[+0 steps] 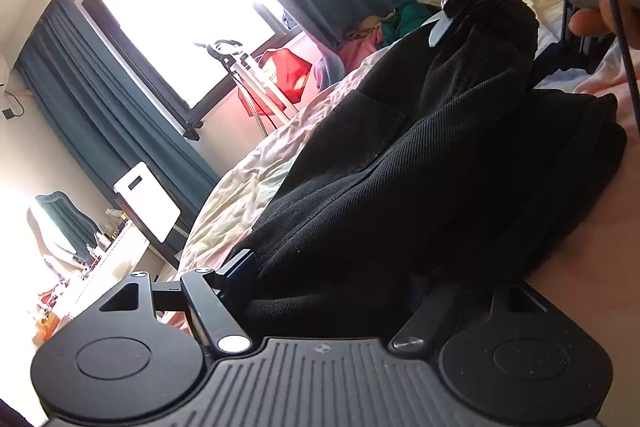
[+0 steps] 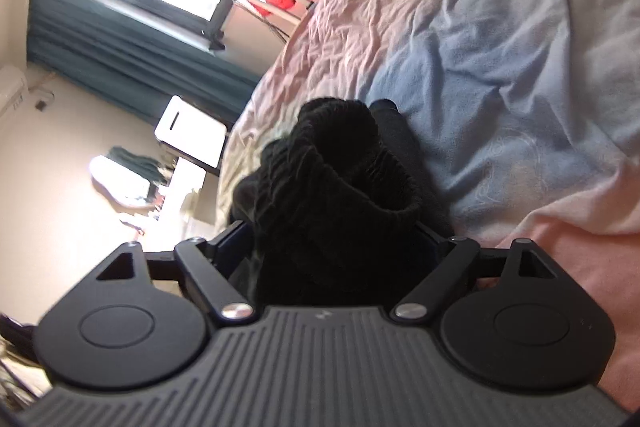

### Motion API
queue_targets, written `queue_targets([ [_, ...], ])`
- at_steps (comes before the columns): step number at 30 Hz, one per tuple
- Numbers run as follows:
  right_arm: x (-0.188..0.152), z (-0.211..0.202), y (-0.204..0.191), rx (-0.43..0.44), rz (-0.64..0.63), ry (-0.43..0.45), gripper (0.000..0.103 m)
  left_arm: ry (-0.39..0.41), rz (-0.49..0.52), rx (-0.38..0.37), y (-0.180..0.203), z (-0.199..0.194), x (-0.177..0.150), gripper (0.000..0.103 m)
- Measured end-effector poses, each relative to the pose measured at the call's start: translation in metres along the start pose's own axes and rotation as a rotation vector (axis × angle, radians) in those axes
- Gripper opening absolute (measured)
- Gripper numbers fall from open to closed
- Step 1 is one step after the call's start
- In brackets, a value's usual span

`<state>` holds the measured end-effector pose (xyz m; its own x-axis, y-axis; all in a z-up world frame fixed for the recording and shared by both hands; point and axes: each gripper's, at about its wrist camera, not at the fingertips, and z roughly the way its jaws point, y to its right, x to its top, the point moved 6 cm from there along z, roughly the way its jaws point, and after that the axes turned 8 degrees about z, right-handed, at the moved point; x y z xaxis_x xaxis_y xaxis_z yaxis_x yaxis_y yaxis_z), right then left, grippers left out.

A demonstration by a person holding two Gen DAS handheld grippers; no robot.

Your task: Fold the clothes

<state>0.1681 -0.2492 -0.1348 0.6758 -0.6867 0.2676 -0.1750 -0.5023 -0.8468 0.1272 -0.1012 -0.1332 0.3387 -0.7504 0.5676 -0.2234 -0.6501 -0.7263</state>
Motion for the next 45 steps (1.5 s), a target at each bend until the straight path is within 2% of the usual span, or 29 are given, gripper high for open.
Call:
queue_targets([
  [2, -0.003, 0.002, -0.004, -0.011, -0.057, 0.047, 0.084, 0.004, 0.011, -0.003, 0.0, 0.001, -0.005, 0.076],
  [3, -0.004, 0.001, -0.006, -0.032, -0.079, 0.063, 0.072, 0.005, 0.016, -0.005, 0.0, 0.001, -0.008, 0.075],
  [5, -0.004, -0.003, -0.011, -0.048, -0.12, 0.081, 0.06, 0.011, 0.016, -0.011, -0.001, -0.002, -0.014, 0.074],
  [6, -0.003, -0.008, -0.015, -0.027, -0.134, 0.091, 0.054, 0.014, 0.012, -0.015, -0.002, -0.005, -0.018, 0.074],
  [9, -0.001, -0.027, -0.026, 0.052, -0.162, 0.122, 0.045, 0.064, -0.032, -0.038, -0.012, -0.018, -0.025, 0.074],
  [13, -0.004, -0.055, -0.042, 0.121, -0.181, 0.166, 0.044, 0.119, -0.056, -0.013, -0.024, -0.026, -0.02, 0.074],
  [17, -0.008, -0.049, -0.019, 0.018, -0.153, 0.153, 0.044, 0.095, -0.006, -0.017, -0.021, -0.02, -0.022, 0.074],
  [19, -0.013, -0.038, 0.007, -0.052, -0.093, 0.118, 0.046, 0.073, 0.027, -0.03, -0.011, -0.022, -0.024, 0.074],
  [21, -0.015, -0.036, 0.019, -0.048, -0.062, 0.1, 0.048, 0.047, 0.043, -0.054, -0.008, -0.016, -0.029, 0.073],
  [29, -0.022, -0.038, 0.006, -0.063, -0.137, 0.104, 0.051, -0.034, -0.07, -0.219, -0.026, 0.008, -0.049, 0.07],
  [32, -0.022, -0.037, 0.009, -0.061, -0.123, 0.097, 0.053, -0.04, -0.069, -0.23, -0.029, 0.01, -0.053, 0.071],
  [35, -0.021, -0.037, 0.011, -0.086, -0.111, 0.102, 0.064, -0.046, -0.078, -0.238, -0.032, 0.008, -0.056, 0.072],
  [37, -0.022, -0.038, 0.01, -0.119, -0.134, 0.114, 0.076, -0.048, -0.086, -0.242, -0.033, 0.006, -0.057, 0.073],
  [39, -0.023, -0.039, 0.009, -0.146, -0.177, 0.123, 0.082, -0.05, -0.089, -0.244, -0.032, 0.005, -0.058, 0.074],
  [41, -0.027, -0.031, 0.013, -0.15, -0.188, 0.068, 0.086, -0.053, -0.091, -0.244, -0.002, -0.026, -0.053, 0.074],
  [42, -0.028, -0.027, 0.015, -0.152, -0.193, 0.039, 0.089, -0.053, -0.1, -0.245, 0.0, -0.028, -0.053, 0.074],
  [45, -0.03, -0.013, 0.034, -0.117, -0.075, -0.044, 0.091, -0.055, -0.13, -0.252, 0.001, -0.031, -0.054, 0.074],
])
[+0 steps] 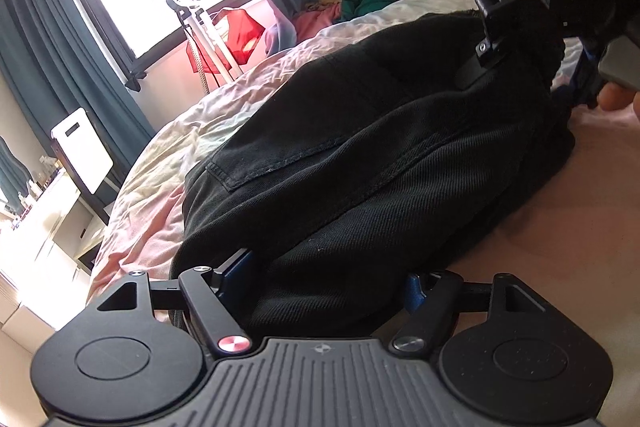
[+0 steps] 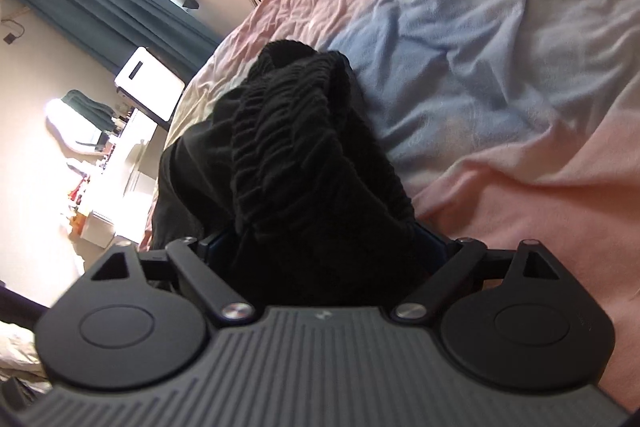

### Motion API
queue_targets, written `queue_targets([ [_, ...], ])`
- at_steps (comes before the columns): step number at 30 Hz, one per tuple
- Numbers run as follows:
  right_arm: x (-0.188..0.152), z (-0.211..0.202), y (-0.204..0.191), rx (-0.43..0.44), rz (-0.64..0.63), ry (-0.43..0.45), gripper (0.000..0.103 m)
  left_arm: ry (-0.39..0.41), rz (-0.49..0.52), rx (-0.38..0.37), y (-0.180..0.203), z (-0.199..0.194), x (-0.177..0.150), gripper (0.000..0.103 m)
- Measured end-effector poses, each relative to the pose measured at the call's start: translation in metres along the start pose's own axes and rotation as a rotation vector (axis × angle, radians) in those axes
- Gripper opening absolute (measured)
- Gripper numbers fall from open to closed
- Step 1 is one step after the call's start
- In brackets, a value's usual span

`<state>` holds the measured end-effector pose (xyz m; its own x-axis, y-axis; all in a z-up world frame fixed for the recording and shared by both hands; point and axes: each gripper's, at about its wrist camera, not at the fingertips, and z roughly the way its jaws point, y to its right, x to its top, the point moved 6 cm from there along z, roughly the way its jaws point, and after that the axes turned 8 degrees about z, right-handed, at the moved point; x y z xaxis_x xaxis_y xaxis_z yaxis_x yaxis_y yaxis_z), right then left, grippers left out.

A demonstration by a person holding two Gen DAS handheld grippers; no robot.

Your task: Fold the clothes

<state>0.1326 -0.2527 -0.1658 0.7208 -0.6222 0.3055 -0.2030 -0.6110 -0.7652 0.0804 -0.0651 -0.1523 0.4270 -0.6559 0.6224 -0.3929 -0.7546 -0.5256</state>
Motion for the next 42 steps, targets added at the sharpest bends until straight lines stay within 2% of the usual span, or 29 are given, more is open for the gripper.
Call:
queue_targets([
  [2, 0.001, 0.008, 0.011, 0.058, 0.098, -0.038, 0.092, 0.001, -0.022, -0.006, -0.002, -0.004, 0.001, 0.074],
  [4, 0.002, 0.011, 0.012, 0.075, 0.117, -0.049, 0.092, -0.001, -0.037, -0.009, -0.002, -0.007, 0.002, 0.074],
  [8, 0.002, 0.009, 0.002, 0.11, 0.093, -0.062, 0.093, -0.008, -0.051, -0.008, -0.002, -0.012, 0.001, 0.074],
  [14, 0.009, -0.025, -0.035, 0.287, 0.009, -0.026, 0.093, -0.019, -0.113, -0.008, -0.009, -0.015, 0.0, 0.075],
  [17, 0.009, -0.027, -0.035, 0.289, 0.019, -0.026, 0.093, -0.018, -0.133, -0.018, -0.011, -0.019, -0.002, 0.076],
  [22, 0.001, 0.0, -0.012, 0.093, 0.035, -0.097, 0.093, -0.021, -0.061, -0.008, 0.002, -0.022, -0.002, 0.079],
  [24, -0.005, 0.008, -0.007, 0.066, 0.048, -0.132, 0.092, -0.025, -0.039, -0.001, 0.006, -0.023, -0.003, 0.08],
  [28, -0.008, -0.004, -0.011, 0.08, 0.081, -0.161, 0.092, -0.024, -0.06, -0.009, 0.005, -0.025, -0.005, 0.08],
  [33, -0.005, -0.042, -0.002, 0.161, 0.213, -0.173, 0.092, -0.024, -0.087, -0.018, 0.002, -0.031, -0.007, 0.081],
  [38, -0.001, -0.068, 0.003, 0.243, 0.291, -0.155, 0.092, -0.021, -0.145, -0.033, -0.006, -0.039, -0.008, 0.08],
  [42, -0.005, -0.069, -0.008, 0.263, 0.233, -0.167, 0.093, -0.016, -0.186, -0.046, -0.012, -0.044, -0.009, 0.08],
])
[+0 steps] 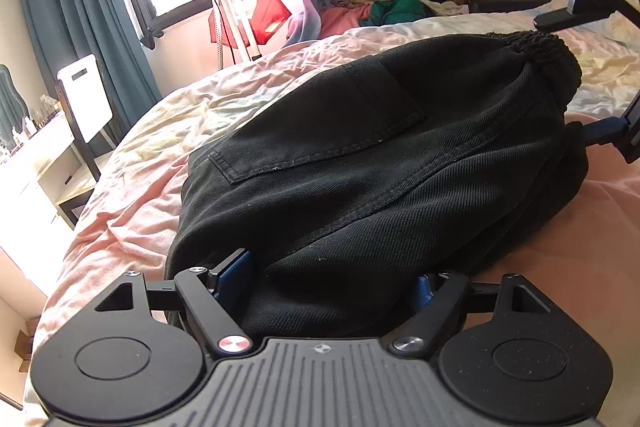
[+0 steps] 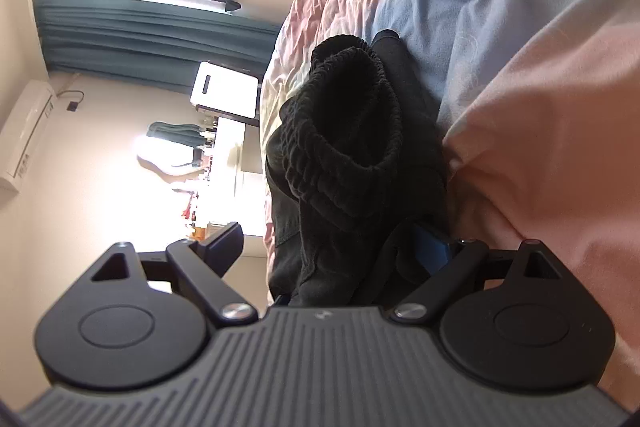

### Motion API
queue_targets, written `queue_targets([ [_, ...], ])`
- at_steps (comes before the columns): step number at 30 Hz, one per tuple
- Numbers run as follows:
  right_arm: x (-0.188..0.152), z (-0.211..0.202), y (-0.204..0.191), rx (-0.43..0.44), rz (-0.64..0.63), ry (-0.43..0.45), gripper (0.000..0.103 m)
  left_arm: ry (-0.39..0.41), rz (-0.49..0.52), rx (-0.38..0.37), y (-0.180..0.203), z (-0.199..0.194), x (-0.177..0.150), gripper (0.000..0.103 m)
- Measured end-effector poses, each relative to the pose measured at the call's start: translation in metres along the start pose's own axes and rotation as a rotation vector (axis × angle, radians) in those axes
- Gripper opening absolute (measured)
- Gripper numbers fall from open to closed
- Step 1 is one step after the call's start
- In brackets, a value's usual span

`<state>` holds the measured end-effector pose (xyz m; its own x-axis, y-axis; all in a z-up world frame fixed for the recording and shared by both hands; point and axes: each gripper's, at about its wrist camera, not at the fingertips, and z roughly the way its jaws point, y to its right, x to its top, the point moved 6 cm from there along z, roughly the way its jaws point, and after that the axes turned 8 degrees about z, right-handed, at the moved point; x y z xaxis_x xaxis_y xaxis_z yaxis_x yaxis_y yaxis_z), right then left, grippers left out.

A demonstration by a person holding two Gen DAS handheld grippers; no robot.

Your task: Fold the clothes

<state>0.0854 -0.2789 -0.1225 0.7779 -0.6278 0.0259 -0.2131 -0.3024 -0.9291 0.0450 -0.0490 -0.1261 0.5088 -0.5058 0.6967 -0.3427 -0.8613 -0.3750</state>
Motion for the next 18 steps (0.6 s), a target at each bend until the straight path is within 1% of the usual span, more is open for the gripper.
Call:
queue_targets([
  [4, 0.001, 0.01, 0.007, -0.064, -0.024, 0.009, 0.093, -0.002, 0.007, -0.003, -0.001, -0.003, 0.0, 0.08],
  [6, 0.002, 0.017, 0.013, -0.112, -0.035, 0.016, 0.092, -0.004, 0.007, -0.001, -0.002, 0.01, 0.004, 0.08],
  [7, 0.002, 0.021, 0.017, -0.134, -0.035, 0.013, 0.092, -0.004, 0.004, -0.004, -0.003, 0.009, 0.004, 0.08],
  [10, 0.003, 0.033, 0.022, -0.132, -0.022, 0.015, 0.092, -0.003, -0.003, -0.011, -0.006, 0.006, 0.004, 0.08],
  [12, 0.004, 0.042, 0.021, -0.142, -0.046, 0.017, 0.093, -0.003, -0.004, -0.013, -0.009, 0.009, 0.006, 0.08],
  [15, 0.003, 0.052, 0.015, -0.127, -0.092, 0.047, 0.093, 0.005, -0.002, -0.02, -0.012, 0.008, 0.008, 0.08],
  [16, 0.002, 0.055, 0.014, -0.142, -0.117, 0.053, 0.093, 0.008, -0.003, -0.026, -0.014, 0.008, 0.008, 0.08],
  [17, 0.0, 0.058, 0.014, -0.157, -0.143, 0.06, 0.091, 0.01, -0.005, -0.041, -0.015, 0.006, 0.009, 0.08],
  [18, -0.001, 0.061, 0.013, -0.189, -0.175, 0.068, 0.08, 0.012, -0.008, -0.055, -0.017, 0.004, 0.009, 0.081],
])
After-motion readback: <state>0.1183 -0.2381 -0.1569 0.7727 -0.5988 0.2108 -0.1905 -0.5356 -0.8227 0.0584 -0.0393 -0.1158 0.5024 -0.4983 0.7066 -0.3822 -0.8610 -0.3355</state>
